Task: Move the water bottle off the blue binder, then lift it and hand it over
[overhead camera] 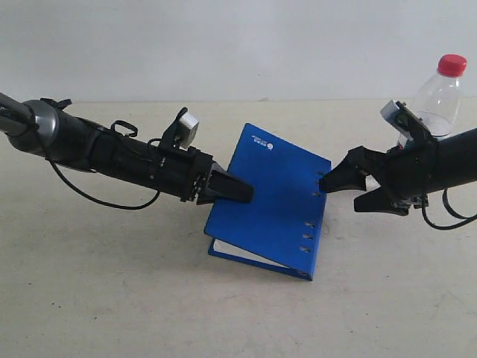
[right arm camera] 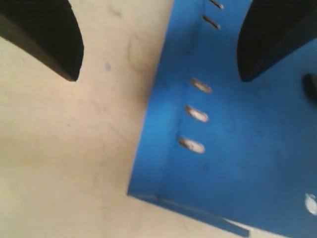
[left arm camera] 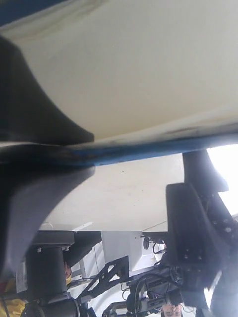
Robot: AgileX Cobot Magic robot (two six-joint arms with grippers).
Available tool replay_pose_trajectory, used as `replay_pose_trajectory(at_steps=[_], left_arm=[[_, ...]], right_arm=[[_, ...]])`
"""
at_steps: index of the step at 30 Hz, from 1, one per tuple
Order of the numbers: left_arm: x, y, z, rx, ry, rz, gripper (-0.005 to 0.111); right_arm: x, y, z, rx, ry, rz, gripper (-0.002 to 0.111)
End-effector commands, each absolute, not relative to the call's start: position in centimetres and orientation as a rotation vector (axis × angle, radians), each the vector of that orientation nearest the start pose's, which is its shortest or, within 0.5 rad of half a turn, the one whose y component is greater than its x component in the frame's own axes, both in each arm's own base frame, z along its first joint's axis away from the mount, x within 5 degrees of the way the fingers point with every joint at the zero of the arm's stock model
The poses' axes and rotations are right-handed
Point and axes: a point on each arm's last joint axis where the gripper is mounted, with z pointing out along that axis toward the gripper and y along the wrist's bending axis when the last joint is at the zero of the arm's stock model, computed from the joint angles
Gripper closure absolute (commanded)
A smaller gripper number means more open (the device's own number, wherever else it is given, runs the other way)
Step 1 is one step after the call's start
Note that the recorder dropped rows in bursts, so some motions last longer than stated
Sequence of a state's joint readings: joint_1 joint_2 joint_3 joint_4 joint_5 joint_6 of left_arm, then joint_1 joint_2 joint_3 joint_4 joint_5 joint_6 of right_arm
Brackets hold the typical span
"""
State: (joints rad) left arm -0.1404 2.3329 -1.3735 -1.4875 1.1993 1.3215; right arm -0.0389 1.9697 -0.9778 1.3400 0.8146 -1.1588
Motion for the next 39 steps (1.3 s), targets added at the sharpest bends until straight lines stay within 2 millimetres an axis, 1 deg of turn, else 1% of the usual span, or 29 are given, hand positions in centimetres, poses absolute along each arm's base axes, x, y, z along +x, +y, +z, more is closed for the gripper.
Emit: replay_pose_trajectory(at_steps=[1, 4, 6, 8, 12, 14, 17, 20, 22, 25, 27, 28, 30, 32, 35, 36, 37, 39], left_arm=[[40.1, -14.3, 10.2, 0.539, 2.231, -1.618, 0.102], [40.1, -14.3, 10.4, 0.542, 2.227, -1.616, 0.102], [40.1, -14.3, 10.7, 0.547, 2.22, -1.612, 0.102], [40.1, -14.3, 11.3, 0.556, 2.208, -1.606, 0.102], [40.1, -14.3, 12.6, 0.579, 2.183, -1.59, 0.102], [40.1, -14.3, 13.1, 0.588, 2.171, -1.583, 0.102], [40.1, -14.3, 13.3, 0.587, 2.172, -1.583, 0.102], [40.1, -14.3, 13.3, 0.586, 2.176, -1.584, 0.102], [40.1, -14.3, 13.3, 0.574, 2.18, -1.59, 0.102], [40.0, -14.3, 13.3, 0.56, 2.201, -1.598, 0.102], [40.0, -13.8, 13.1, 0.569, 2.219, -1.585, 0.101], [40.0, -13.6, 13.1, 0.575, 2.225, -1.577, 0.098], [40.1, -12.9, 12.9, 0.585, 2.238, -1.558, 0.088], [40.3, -12.1, 12.9, 0.571, 2.237, -1.545, 0.072], [40.7, -10.6, 12.9, 0.52, 2.239, -1.529, 0.047], [40.9, -9.9, 12.9, 0.491, 2.242, -1.525, 0.043], [41.1, -9.2, 12.9, 0.453, 2.25, -1.525, 0.042], [41.5, -7.3, 12.9, 0.38, 2.246, -1.51, 0.045]], right_arm=[[35.1, 5.2, 13.1, -0.057, 2.486, 1.077, 0.033], [35.2, 5.3, 12.7, -0.055, 2.476, 1.108, 0.033], [35.5, 5.6, 12.1, -0.06, 2.473, 1.187, 0.033], [36.1, 6.1, 11.1, -0.051, 2.451, 1.307, 0.033], [37.5, 6.7, 9.9, -0.02, 2.343, 1.496, 0.033], [38.2, 6.9, 9.4, -0.016, 2.308, 1.552, 0.034], [38.2, 7.7, 9.1, -0.07, 2.296, 1.591, 0.041], [37.4, 9.8, 9.4, -0.288, 2.238, 1.617, 0.051], [37.1, 11.2, 9.4, -0.377, 2.223, 1.614, 0.056], [36.6, 12.7, 9.4, -0.44, 2.224, 1.629, 0.066], [36.3, 13.2, 9.4, -0.471, 2.227, 1.633, 0.077], [36.2, 13.4, 9.3, -0.485, 2.229, 1.634, 0.083], [36.0, 13.6, 9.3, -0.516, 2.236, 1.631, 0.097], [35.9, 13.5, 9.2, -0.546, 2.236, 1.622, 0.108], [35.9, 13.5, 9.2, -0.548, 2.237, 1.622, 0.108], [35.9, 13.5, 9.2, -0.548, 2.237, 1.622, 0.108], [35.9, 13.5, 9.2, -0.548, 2.237, 1.622, 0.108], [35.9, 13.5, 9.2, -0.548, 2.237, 1.622, 0.108]])
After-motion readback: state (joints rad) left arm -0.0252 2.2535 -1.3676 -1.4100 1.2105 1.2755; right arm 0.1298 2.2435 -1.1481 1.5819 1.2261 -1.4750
